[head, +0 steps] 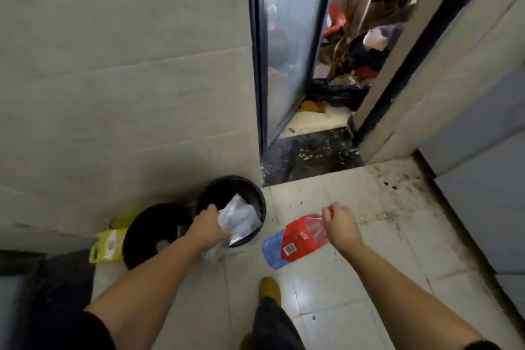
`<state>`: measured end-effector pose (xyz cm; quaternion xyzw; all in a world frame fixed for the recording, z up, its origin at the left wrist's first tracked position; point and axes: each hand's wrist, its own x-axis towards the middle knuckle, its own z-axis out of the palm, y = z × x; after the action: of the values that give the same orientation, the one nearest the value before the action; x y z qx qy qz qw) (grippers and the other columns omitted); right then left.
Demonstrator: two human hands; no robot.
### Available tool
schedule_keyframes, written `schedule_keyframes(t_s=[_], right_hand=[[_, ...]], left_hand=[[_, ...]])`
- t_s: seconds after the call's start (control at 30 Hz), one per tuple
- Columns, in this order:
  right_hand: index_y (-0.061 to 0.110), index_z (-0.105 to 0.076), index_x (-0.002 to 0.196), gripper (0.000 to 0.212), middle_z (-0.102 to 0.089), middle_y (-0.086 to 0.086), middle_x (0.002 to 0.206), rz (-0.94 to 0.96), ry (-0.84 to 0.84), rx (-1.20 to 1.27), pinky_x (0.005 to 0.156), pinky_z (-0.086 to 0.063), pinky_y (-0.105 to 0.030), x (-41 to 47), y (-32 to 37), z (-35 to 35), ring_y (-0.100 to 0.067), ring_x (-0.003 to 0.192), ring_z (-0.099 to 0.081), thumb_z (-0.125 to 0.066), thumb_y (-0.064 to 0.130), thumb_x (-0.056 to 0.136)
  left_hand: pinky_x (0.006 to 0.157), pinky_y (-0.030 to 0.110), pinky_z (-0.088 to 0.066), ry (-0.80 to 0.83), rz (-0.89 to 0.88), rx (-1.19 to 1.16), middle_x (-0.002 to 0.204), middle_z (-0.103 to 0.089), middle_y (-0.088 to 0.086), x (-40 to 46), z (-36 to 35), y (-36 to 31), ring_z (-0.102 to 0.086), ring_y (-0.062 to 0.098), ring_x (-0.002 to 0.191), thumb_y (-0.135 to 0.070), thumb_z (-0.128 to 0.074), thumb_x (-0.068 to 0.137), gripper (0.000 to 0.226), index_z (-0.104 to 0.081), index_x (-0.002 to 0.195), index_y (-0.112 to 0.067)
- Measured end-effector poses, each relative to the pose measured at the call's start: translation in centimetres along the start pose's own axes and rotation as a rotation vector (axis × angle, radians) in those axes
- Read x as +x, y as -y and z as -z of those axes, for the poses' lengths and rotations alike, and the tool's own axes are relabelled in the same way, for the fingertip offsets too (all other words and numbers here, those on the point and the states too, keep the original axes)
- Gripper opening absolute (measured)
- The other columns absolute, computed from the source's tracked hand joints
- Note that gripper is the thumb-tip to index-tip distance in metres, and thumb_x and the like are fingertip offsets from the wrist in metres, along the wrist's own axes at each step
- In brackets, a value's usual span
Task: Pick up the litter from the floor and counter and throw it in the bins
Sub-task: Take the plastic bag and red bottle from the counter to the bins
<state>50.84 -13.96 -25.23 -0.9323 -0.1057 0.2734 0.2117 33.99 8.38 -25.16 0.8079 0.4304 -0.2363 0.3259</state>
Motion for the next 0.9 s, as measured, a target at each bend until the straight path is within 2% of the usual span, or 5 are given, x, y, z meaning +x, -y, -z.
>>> schedule_keyframes(t_s=[0.2,0.37,0.53,0.8,0.9], right_hand=[[0.000,-0.055,0.107,0.026,-0.055,-0.023,0.110,-0.037,0.014,0.109,0.077,-0.034,-0.029,9.4,-1.2,-10.6,-0.035,0.098,-0.053,-0.040,0.019,0.098],[0.006,-0.055,0.085,0.020,-0.057,-0.018,0.093,-0.022,-0.056,0.086,0.064,-0.037,-0.034,16.2,-4.1,-18.7,-0.027,0.077,-0.049,-0.040,0.014,0.096],[-0.007,-0.055,0.081,0.025,-0.053,-0.015,0.074,-0.071,-0.043,0.113,0.054,-0.034,-0.025,21.2,-7.3,-24.3,-0.023,0.068,-0.042,-0.038,0.008,0.092],[-0.005,-0.055,0.080,0.027,-0.048,-0.007,0.066,-0.029,0.069,0.065,0.048,-0.031,-0.021,21.7,-5.9,-25.7,-0.015,0.056,-0.038,-0.037,0.010,0.093],[-0.006,-0.055,0.081,0.027,-0.049,-0.010,0.069,0.009,0.086,0.042,0.048,-0.031,-0.023,20.3,-2.7,-25.1,-0.016,0.059,-0.040,-0.037,0.010,0.093]], left_hand=[[0.093,0.036,-0.048,0.022,0.097,-0.111,0.131,-0.053,0.016,12.2,-6.5,2.8,-0.055,0.035,0.118,-0.027,-0.071,0.073,0.068,-0.043,0.131,-0.005],[0.105,0.038,-0.043,-0.021,0.102,-0.133,0.143,-0.045,0.018,25.5,-13.4,6.1,-0.046,0.034,0.131,-0.029,-0.065,0.080,0.073,-0.034,0.143,-0.008],[0.106,0.041,-0.039,-0.060,0.162,-0.125,0.145,-0.039,0.022,35.3,-20.8,9.1,-0.042,0.035,0.132,-0.024,-0.063,0.088,0.067,-0.031,0.142,-0.003],[0.119,0.047,-0.023,0.155,0.123,-0.079,0.159,-0.009,0.017,37.0,-23.9,13.7,-0.013,0.035,0.147,-0.047,-0.073,0.075,0.110,-0.001,0.153,-0.018],[0.118,0.044,-0.024,0.130,0.023,-0.133,0.158,-0.012,0.017,34.1,-20.7,15.0,-0.016,0.035,0.146,-0.038,-0.067,0.084,0.095,-0.005,0.153,-0.018]])
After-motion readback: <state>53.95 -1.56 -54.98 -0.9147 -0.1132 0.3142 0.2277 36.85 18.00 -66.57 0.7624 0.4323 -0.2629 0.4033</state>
